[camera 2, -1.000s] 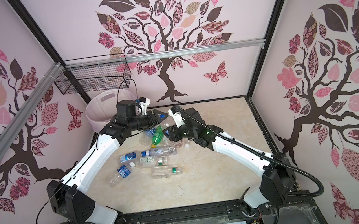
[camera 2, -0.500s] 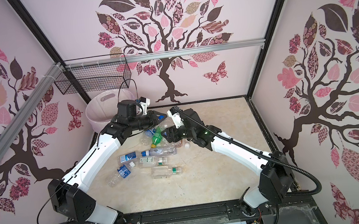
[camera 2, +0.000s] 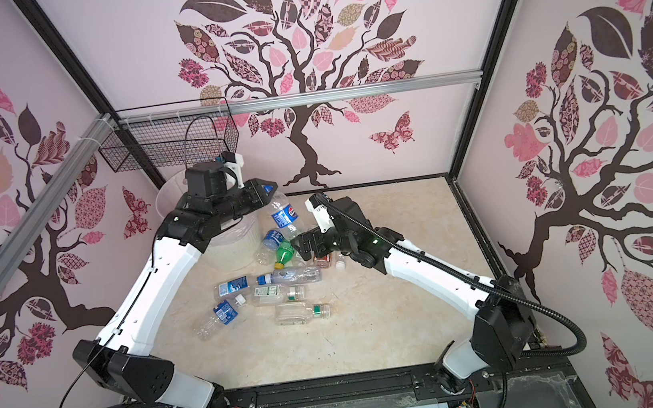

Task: Throw the plastic bottles in the bin
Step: 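Carry the Pepsi bottle over the bin with the left gripper while the right releases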

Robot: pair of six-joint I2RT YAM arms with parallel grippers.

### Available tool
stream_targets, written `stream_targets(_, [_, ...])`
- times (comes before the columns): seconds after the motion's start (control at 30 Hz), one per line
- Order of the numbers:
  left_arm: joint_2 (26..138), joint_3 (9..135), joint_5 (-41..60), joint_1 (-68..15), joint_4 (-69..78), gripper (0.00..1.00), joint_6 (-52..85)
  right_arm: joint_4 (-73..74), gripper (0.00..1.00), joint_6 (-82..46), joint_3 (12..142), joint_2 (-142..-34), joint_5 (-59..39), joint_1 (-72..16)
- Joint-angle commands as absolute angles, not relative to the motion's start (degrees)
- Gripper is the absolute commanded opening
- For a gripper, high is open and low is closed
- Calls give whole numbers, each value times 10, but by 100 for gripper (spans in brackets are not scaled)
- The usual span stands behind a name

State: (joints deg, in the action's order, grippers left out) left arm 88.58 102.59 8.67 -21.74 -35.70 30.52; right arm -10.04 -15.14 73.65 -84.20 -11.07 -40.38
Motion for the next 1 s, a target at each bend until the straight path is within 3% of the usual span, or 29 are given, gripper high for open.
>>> stream_targets(0.0, [879,1088,-14,-210,-384,27,238,-113,100,-129,793,-824,-96,-409])
stream_targets(0.3, [906,1222,-132,-156,-393,27,146,-125,99,-123,925,-880,-102,-424])
stream_targets(0.47, [922,1304,-124,-91,-390,28,141,-126,100,-129,967,-898,-110,-425])
stream_targets(0.67, [933,1254,-118,-28,-349,31,149,-121,99,-138,953,-900,-116,-425])
stream_targets(0.77, [967,1228,-91,0,-374,44,181,-120,100,-144,937,-897,-118,-425])
stream_targets(0.97, [943,1162,-56,-7,-371,95,197,-118,99,-147,900,-881,-109,-426])
